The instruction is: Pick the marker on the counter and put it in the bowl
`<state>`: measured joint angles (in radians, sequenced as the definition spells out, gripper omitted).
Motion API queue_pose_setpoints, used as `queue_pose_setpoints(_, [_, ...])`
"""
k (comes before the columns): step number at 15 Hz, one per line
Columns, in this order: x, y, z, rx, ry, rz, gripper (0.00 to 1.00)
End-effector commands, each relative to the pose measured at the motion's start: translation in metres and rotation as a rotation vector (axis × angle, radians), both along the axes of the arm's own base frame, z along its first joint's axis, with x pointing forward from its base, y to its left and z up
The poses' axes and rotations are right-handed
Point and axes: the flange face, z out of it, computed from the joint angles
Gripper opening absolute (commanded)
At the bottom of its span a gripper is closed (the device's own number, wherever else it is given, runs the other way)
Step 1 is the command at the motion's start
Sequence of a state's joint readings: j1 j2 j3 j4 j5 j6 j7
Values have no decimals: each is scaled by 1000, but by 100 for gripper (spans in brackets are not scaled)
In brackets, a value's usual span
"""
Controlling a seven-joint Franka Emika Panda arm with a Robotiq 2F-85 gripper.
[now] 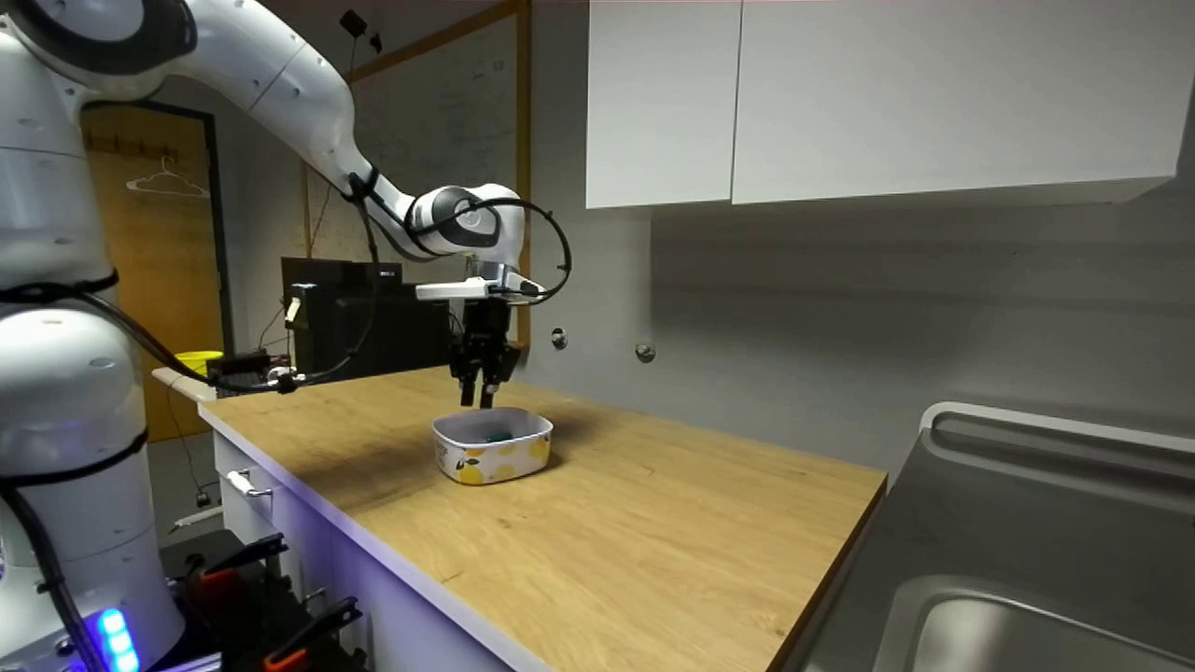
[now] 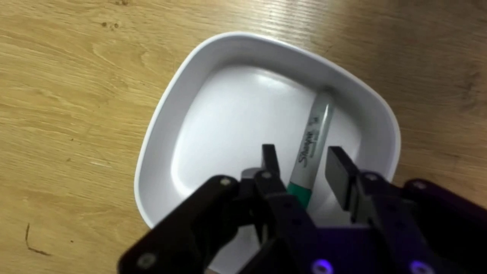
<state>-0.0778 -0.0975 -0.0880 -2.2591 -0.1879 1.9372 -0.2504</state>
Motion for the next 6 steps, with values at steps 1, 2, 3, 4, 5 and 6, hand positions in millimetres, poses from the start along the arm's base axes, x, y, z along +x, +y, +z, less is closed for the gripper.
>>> queue_pose_setpoints(1, [-3, 6, 1, 7, -1, 10, 72])
queue_pose_setpoints(2, [-5, 7, 3, 5, -2, 10, 78])
queue_pose_setpoints(3, [-8, 10, 6, 5, -11, 11, 88])
queue_pose_setpoints(4, [-12, 11, 10, 7, -19, 10, 94])
queue_pose_setpoints(5, [-17, 12, 14, 13, -27, 12, 100])
queue_pose_setpoints(6, [-21, 13, 17, 17, -35, 11, 100])
